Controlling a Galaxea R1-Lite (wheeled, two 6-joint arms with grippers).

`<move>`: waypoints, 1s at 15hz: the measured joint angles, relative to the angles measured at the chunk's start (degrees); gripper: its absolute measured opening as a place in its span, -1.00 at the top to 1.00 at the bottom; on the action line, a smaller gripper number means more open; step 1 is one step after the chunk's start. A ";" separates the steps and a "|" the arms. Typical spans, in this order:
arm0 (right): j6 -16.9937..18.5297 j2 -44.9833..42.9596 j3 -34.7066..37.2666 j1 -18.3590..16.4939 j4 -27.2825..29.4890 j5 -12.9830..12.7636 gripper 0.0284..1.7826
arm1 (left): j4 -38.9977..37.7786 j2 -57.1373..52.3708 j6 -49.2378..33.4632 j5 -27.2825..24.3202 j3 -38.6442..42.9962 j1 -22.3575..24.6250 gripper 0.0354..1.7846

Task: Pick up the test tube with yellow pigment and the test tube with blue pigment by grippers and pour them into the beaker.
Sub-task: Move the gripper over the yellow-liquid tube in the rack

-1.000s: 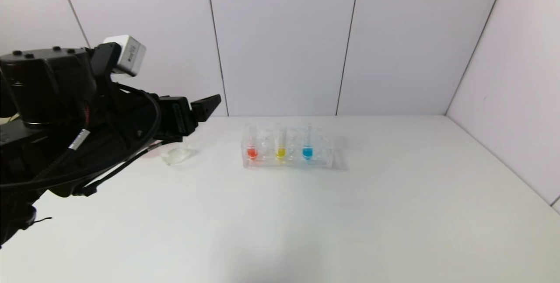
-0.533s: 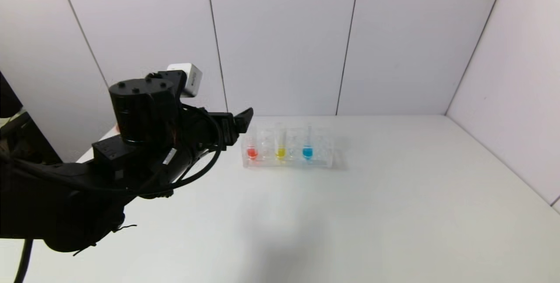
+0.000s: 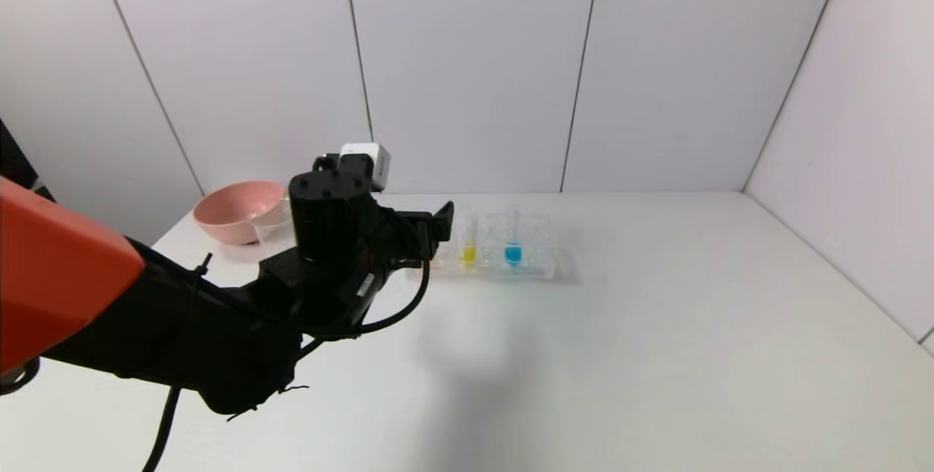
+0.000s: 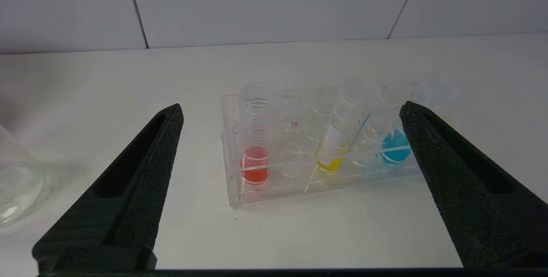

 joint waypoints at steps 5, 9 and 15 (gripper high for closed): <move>0.00 0.00 0.00 0.00 0.01 0.00 -0.92 | -1.16 5.40 -0.18 2.95 -3.02 -3.77 -0.98; 0.00 0.00 0.00 0.00 0.01 0.02 -0.92 | -1.91 10.19 -0.33 3.83 -6.03 -4.24 -0.98; 0.00 0.00 0.00 0.00 0.01 0.00 -0.92 | -3.80 17.60 -0.16 4.83 -11.69 -4.29 -0.98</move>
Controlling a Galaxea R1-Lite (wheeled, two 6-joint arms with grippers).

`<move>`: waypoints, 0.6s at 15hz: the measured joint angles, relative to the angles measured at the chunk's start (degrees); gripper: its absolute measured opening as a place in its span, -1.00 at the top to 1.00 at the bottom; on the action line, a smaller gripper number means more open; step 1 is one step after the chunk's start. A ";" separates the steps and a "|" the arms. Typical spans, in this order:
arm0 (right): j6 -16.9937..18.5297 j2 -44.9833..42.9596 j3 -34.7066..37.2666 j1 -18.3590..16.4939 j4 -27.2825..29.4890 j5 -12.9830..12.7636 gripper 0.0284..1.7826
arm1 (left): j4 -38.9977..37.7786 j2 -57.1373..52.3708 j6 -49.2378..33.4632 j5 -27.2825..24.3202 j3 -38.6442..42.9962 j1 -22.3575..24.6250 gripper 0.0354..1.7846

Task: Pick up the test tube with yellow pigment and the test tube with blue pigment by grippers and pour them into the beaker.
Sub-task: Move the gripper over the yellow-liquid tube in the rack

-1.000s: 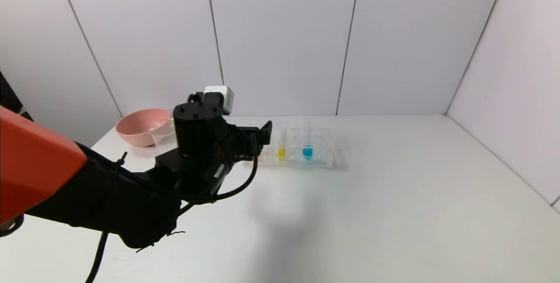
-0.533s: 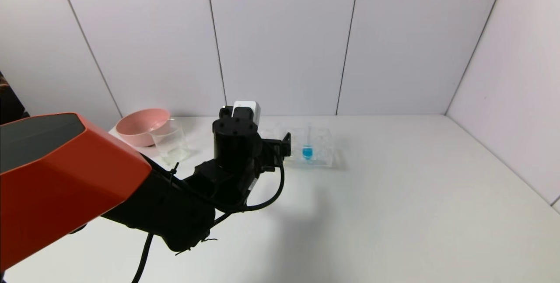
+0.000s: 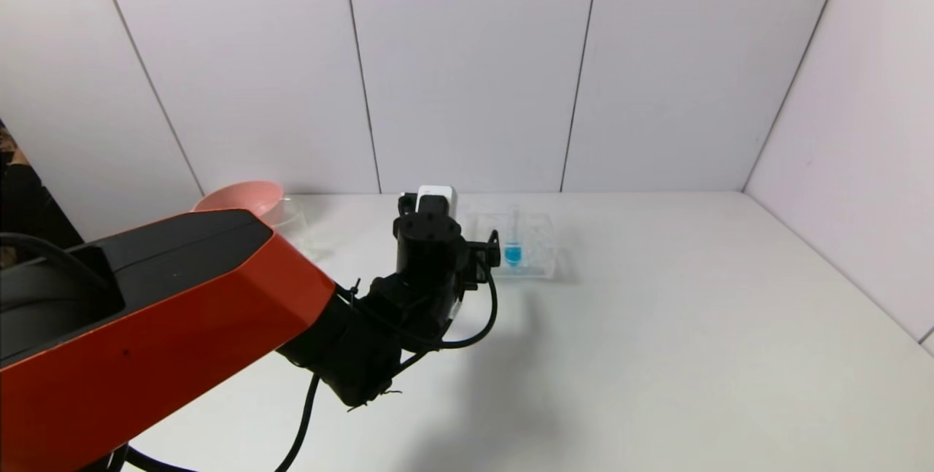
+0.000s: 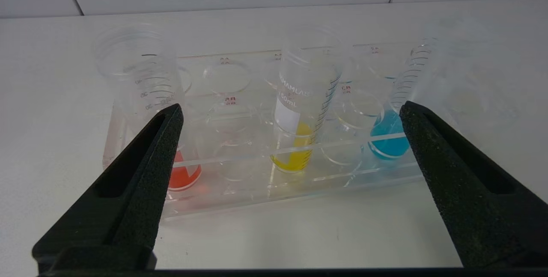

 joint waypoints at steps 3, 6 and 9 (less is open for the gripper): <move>-0.02 0.00 0.00 0.00 -0.01 0.00 -0.92 | 0.46 2.57 0.02 0.13 -2.61 0.20 -0.98; 0.00 0.00 0.00 0.00 0.00 0.00 -0.92 | 1.12 4.44 0.17 0.06 -5.03 0.57 -0.98; 0.00 0.00 0.00 0.00 -0.01 0.00 -0.92 | 2.12 6.10 0.22 0.06 -7.77 1.10 -0.98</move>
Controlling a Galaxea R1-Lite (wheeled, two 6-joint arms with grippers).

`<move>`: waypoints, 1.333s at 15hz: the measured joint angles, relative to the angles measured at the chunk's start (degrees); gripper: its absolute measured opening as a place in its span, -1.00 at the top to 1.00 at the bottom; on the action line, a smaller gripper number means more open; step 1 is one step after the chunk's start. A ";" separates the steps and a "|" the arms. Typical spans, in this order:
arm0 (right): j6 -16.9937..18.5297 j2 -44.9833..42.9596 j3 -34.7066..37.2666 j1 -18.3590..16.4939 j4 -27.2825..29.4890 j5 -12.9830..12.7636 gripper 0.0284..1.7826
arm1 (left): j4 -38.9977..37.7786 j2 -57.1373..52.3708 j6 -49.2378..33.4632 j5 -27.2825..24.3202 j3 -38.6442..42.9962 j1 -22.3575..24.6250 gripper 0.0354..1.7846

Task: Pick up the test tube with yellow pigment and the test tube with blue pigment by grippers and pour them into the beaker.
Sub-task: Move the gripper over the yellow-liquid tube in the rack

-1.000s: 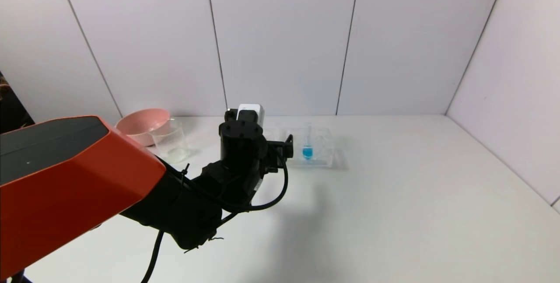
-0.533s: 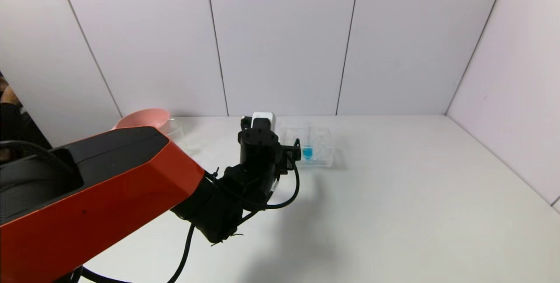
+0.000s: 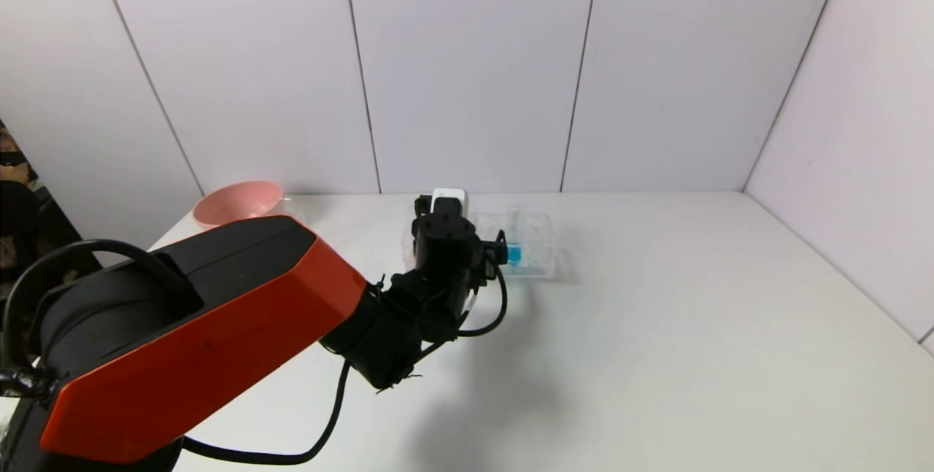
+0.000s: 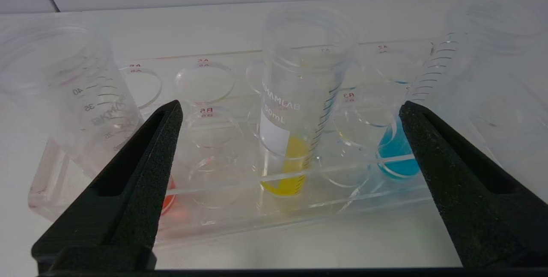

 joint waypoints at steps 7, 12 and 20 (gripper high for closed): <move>0.00 0.00 0.00 0.00 -0.02 0.02 -0.92 | 2.50 2.79 0.02 -0.22 -4.99 2.23 -0.98; 0.00 0.00 0.00 0.05 0.00 0.00 -0.92 | 2.52 4.00 0.91 1.12 -6.16 3.12 -0.97; 0.00 0.00 0.00 0.05 0.00 0.00 -0.92 | 2.84 4.61 2.51 1.97 -7.74 5.22 -0.88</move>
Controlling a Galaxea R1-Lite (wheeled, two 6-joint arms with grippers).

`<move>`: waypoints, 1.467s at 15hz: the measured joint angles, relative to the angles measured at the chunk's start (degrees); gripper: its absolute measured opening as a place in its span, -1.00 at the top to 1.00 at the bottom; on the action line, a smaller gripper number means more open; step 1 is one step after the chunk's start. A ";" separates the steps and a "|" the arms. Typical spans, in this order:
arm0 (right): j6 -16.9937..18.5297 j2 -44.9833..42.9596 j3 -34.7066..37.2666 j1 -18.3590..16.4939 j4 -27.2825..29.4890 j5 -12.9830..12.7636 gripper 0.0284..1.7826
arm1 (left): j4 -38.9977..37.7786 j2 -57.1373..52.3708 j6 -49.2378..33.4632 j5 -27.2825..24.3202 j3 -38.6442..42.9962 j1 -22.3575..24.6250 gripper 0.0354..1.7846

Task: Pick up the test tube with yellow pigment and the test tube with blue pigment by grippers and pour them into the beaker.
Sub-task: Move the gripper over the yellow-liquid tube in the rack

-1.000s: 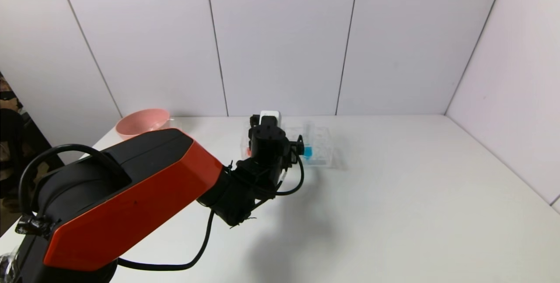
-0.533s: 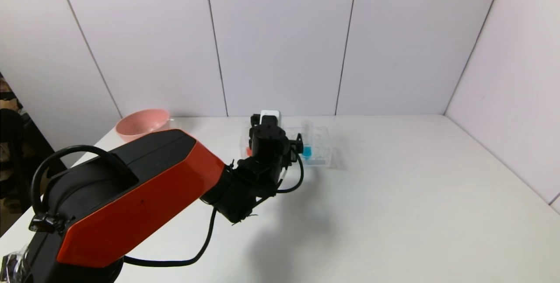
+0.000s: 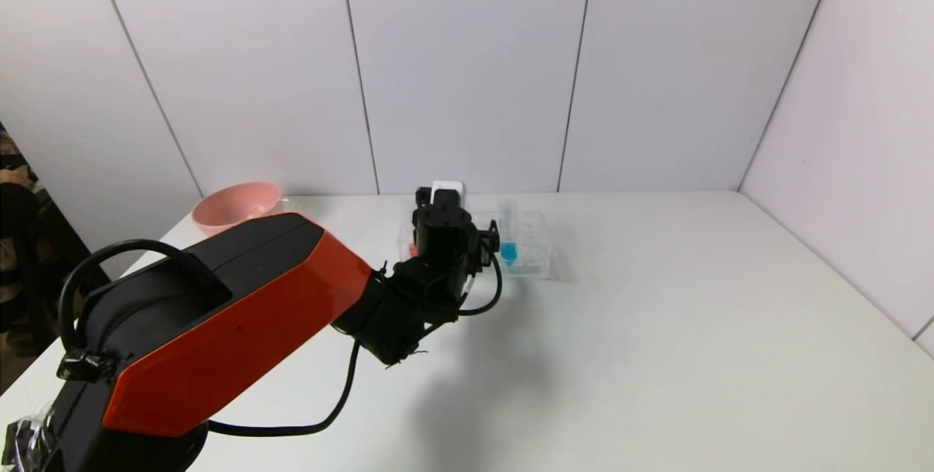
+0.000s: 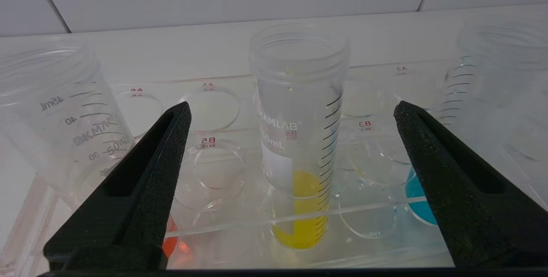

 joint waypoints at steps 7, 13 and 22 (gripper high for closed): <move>0.00 0.00 0.00 0.00 0.00 0.00 -0.92 | 0.21 1.68 0.66 0.59 -1.88 0.29 -0.83; 0.00 0.00 0.00 0.16 0.06 -0.04 -0.92 | 0.62 2.34 0.46 0.55 -2.24 1.10 0.45; 0.00 0.00 0.00 -0.02 0.04 0.00 -0.92 | 0.68 2.26 0.57 0.96 -2.13 1.12 0.45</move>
